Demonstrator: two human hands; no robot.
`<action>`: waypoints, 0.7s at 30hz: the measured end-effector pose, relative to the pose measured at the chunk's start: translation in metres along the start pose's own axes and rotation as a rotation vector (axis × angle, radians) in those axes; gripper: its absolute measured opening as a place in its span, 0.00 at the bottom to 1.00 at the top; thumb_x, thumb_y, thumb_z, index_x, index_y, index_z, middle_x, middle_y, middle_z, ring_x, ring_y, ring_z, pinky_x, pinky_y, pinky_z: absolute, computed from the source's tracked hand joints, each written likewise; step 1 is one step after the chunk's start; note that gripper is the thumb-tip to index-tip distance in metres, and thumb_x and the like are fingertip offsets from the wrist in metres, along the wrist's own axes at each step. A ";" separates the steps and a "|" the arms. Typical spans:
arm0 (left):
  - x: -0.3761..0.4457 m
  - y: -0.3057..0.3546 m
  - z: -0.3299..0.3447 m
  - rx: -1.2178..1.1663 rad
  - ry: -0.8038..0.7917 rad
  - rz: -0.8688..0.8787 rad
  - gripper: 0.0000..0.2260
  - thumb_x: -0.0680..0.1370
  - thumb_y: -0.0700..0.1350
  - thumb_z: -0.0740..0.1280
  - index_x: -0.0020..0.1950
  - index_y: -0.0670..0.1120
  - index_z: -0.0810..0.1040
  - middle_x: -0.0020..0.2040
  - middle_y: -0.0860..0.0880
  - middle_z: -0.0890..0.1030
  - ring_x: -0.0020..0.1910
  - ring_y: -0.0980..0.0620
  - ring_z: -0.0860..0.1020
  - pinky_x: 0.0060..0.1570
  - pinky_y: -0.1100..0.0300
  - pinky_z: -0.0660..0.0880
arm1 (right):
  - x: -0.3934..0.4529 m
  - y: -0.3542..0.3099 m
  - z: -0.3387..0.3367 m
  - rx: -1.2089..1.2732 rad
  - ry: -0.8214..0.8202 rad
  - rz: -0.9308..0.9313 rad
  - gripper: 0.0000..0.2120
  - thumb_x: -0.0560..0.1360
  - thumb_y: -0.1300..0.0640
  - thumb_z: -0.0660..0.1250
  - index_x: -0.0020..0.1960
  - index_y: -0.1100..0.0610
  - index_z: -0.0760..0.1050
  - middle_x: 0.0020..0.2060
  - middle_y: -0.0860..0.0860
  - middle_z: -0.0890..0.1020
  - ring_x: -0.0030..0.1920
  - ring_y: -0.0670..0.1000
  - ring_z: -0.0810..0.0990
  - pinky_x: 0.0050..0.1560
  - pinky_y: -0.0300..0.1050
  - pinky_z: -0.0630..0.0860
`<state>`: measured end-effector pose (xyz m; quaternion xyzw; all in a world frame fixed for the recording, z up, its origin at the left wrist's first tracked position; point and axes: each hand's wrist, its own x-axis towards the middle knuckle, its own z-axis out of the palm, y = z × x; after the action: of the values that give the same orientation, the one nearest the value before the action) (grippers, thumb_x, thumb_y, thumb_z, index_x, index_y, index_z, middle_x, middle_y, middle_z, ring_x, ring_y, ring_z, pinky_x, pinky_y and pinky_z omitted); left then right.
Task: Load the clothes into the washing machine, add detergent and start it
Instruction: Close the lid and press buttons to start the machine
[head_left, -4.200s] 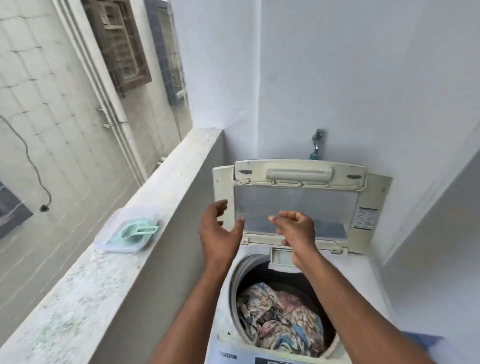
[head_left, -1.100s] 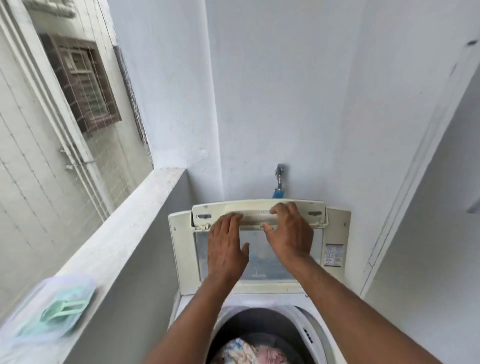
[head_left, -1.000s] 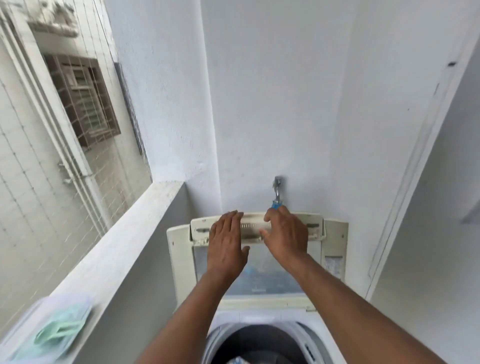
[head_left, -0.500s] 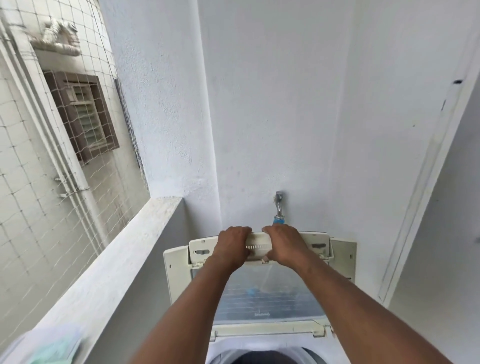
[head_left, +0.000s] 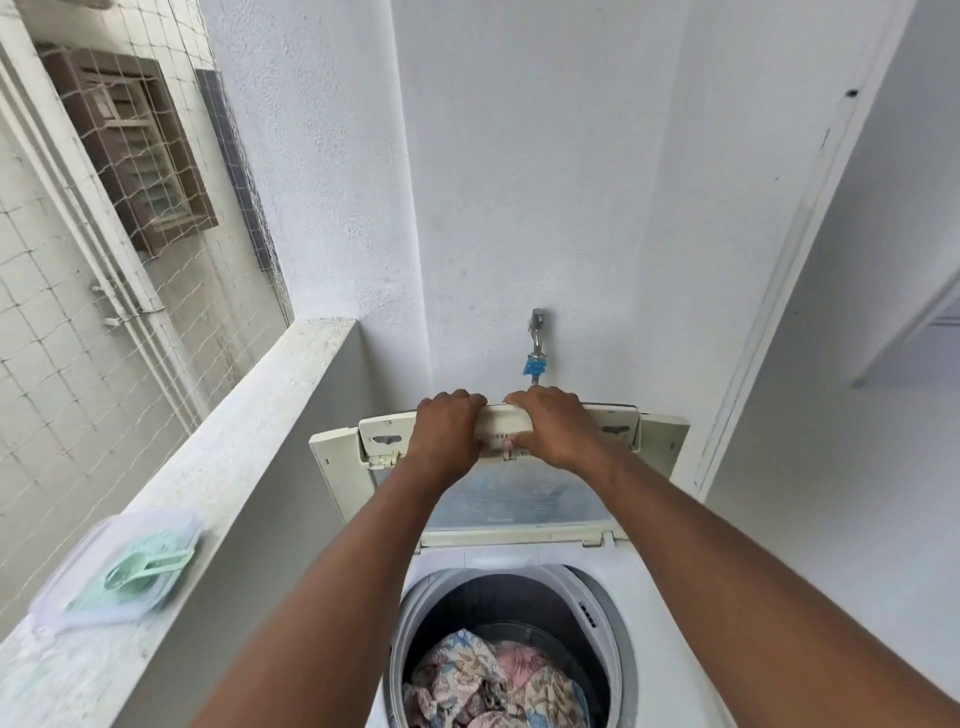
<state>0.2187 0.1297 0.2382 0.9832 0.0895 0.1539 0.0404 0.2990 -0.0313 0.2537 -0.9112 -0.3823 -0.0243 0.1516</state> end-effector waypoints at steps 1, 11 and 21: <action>-0.006 0.002 0.000 0.000 0.005 0.004 0.19 0.75 0.46 0.75 0.65 0.48 0.79 0.56 0.46 0.82 0.54 0.42 0.80 0.56 0.49 0.75 | -0.006 -0.002 0.001 -0.014 0.002 -0.009 0.32 0.76 0.44 0.73 0.76 0.51 0.69 0.67 0.54 0.78 0.67 0.57 0.75 0.67 0.54 0.70; -0.079 0.019 -0.001 -0.019 -0.049 0.047 0.18 0.74 0.47 0.75 0.62 0.46 0.78 0.54 0.45 0.84 0.52 0.42 0.81 0.54 0.50 0.74 | -0.078 -0.008 0.019 -0.162 -0.057 -0.153 0.29 0.78 0.39 0.69 0.73 0.50 0.66 0.60 0.53 0.78 0.60 0.56 0.76 0.62 0.54 0.70; -0.157 0.038 0.020 0.075 -0.184 0.074 0.19 0.76 0.50 0.73 0.65 0.48 0.75 0.59 0.47 0.80 0.59 0.44 0.78 0.59 0.51 0.69 | -0.148 -0.023 0.039 -0.218 -0.178 -0.218 0.25 0.77 0.40 0.71 0.65 0.54 0.69 0.57 0.54 0.79 0.56 0.58 0.79 0.55 0.54 0.74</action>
<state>0.0842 0.0614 0.1769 0.9966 0.0545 0.0609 0.0060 0.1755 -0.1065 0.1988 -0.8739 -0.4860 -0.0012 0.0142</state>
